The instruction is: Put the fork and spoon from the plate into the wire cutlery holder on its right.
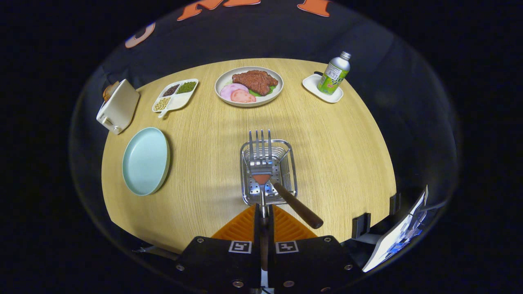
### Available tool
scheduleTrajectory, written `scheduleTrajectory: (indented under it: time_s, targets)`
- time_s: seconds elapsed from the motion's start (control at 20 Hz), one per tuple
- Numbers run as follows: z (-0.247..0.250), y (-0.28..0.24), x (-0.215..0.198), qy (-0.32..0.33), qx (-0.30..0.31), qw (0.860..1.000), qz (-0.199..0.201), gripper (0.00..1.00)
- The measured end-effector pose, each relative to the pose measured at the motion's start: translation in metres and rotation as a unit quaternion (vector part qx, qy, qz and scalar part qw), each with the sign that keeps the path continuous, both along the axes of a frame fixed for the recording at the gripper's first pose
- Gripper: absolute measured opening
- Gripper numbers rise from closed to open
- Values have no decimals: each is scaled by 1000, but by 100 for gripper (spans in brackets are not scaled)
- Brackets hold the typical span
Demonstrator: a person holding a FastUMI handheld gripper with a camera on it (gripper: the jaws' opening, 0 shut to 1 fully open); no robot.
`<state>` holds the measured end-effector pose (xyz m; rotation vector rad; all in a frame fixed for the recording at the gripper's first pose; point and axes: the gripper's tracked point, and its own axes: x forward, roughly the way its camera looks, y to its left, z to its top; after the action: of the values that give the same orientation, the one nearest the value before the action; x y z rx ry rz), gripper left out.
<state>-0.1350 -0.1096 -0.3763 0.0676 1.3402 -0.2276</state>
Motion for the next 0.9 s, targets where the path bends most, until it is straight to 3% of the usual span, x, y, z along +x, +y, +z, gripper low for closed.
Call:
scheduleTrajectory:
  time_s: [0.15, 0.35, 0.45, 0.6, 0.8, 0.9]
  targets:
    - [8, 0, 9, -24, 14, 1000, 3, 10]
    - [56, 18, 56, -135, 61, 989, 0, 17]
    - [89, 15, 91, -230, 62, 971, 2, 26]
    - [144, 12, 124, -344, 53, 938, 7, 56]
    - [216, 15, 149, -458, 20, 888, 32, 76]
    - [250, 21, 155, -496, 10, 867, 40, 82]
